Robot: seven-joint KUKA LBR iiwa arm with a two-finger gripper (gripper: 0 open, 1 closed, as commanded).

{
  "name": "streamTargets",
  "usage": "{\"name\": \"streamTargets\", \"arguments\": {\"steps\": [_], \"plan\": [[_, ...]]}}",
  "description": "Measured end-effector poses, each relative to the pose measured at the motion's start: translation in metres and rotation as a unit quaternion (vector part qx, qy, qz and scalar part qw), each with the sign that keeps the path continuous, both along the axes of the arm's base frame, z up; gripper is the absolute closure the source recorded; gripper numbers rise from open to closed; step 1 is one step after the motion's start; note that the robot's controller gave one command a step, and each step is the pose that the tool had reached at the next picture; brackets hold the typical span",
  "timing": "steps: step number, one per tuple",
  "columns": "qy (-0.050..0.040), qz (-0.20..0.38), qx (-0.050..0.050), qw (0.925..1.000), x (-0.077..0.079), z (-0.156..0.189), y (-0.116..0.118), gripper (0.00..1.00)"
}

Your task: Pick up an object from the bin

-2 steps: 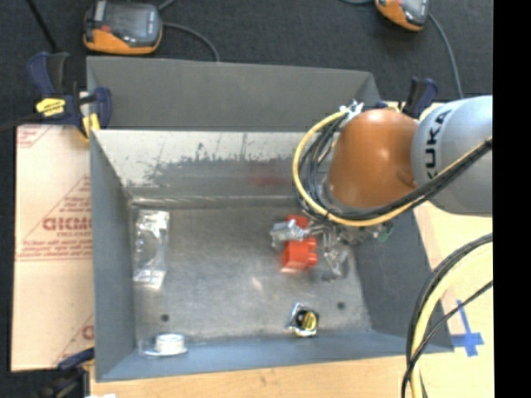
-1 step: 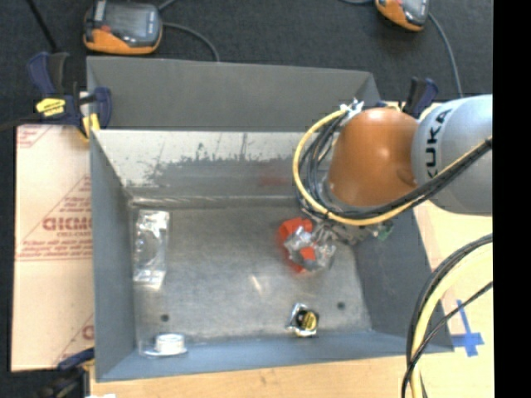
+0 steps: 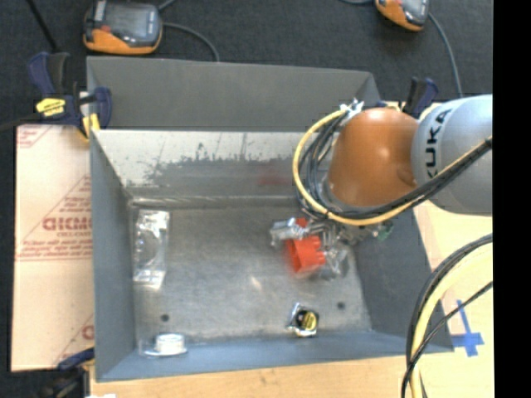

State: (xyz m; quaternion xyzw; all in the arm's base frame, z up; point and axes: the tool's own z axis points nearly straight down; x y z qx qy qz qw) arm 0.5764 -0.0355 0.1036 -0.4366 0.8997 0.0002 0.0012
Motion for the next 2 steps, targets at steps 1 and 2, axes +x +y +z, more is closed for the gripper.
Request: {"name": "streamTargets", "arguments": {"steps": [1, 2], "plan": [[-0.004, 0.195, -0.002, 0.9808, 0.0806, -0.0249, -0.037, 0.0], [-0.004, 0.193, -0.001, 0.9813, 0.0809, -0.023, -0.0366, 1.0]]}}
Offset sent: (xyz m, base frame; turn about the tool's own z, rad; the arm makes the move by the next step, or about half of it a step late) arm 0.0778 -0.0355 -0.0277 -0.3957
